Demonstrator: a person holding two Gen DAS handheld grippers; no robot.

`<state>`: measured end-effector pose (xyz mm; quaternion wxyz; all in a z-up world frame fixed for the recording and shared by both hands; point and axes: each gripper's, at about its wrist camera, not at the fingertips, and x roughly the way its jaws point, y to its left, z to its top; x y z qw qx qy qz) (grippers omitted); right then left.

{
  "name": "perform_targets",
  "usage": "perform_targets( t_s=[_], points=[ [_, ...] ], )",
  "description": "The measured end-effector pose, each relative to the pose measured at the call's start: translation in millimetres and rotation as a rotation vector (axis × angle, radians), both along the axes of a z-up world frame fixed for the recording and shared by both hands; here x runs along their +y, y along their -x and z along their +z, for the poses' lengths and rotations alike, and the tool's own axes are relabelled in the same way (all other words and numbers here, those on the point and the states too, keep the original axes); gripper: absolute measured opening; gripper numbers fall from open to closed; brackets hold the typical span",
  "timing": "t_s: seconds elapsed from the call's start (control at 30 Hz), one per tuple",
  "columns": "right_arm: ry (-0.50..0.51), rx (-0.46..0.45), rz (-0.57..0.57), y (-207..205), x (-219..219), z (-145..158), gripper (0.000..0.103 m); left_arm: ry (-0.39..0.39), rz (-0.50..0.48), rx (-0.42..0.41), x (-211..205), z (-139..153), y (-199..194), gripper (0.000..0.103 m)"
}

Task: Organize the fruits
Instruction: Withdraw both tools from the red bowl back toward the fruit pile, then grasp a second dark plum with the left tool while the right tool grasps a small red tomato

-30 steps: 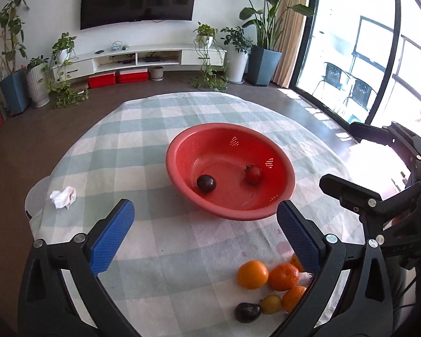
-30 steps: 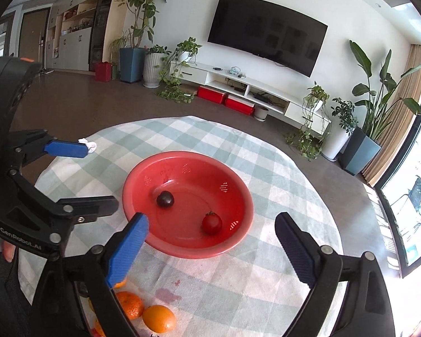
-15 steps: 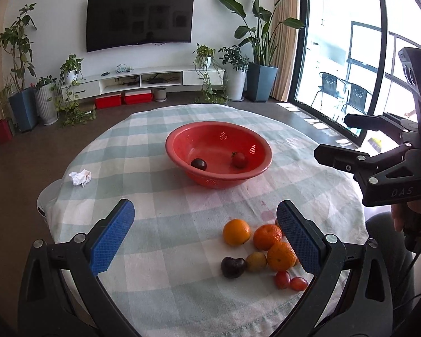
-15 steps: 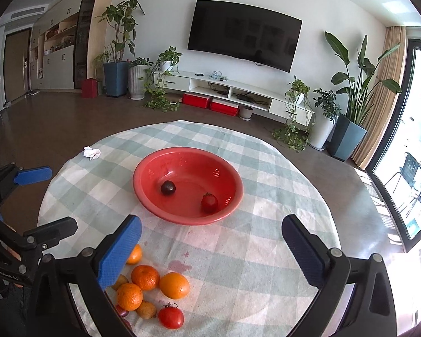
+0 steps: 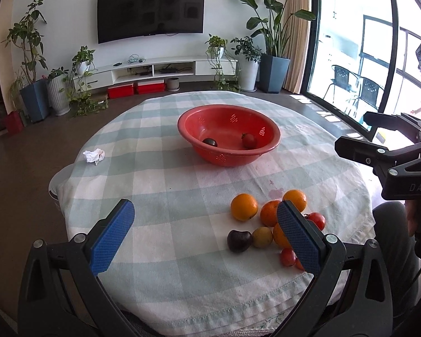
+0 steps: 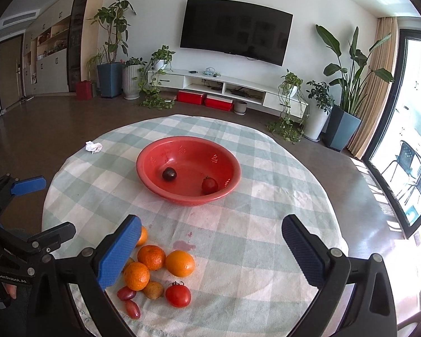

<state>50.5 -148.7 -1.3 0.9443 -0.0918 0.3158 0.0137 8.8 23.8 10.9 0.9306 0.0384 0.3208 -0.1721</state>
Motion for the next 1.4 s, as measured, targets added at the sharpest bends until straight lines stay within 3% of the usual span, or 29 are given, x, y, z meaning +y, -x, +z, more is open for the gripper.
perform_targets(
  t_s=[0.63,0.87,0.93,1.0,1.1,1.23,1.4],
  points=[
    [-0.027,0.039,0.002,9.1,-2.9,-16.5,0.102,-0.122,-0.135,0.075,-8.9,-15.3,-16.9,0.103],
    [-0.105,0.043,-0.010,22.1,-24.7,-29.0,0.102,-0.170,-0.277,0.112,-18.3,-27.3,-28.9,0.102],
    [-0.143,0.053,-0.014,28.7,-32.5,-35.9,0.102,-0.180,-0.339,0.132,-22.1,-31.3,-32.9,0.099],
    [-0.184,0.058,-0.005,36.7,-37.7,-41.9,0.102,-0.195,-0.399,0.170,-26.9,-37.7,-37.9,0.082],
    [-0.203,0.057,0.008,46.9,-39.9,-48.9,0.100,-0.231,-0.466,0.216,-33.5,-49.6,-43.1,0.067],
    [-0.220,0.077,0.039,53.1,-36.8,-56.9,0.097,-0.278,-0.524,0.265,-45.2,-67.2,-48.3,0.065],
    [-0.225,0.099,0.076,54.5,-26.8,-64.4,0.095,-0.287,-0.518,0.280,-55.8,-77.7,-54.7,0.065]
  ],
)
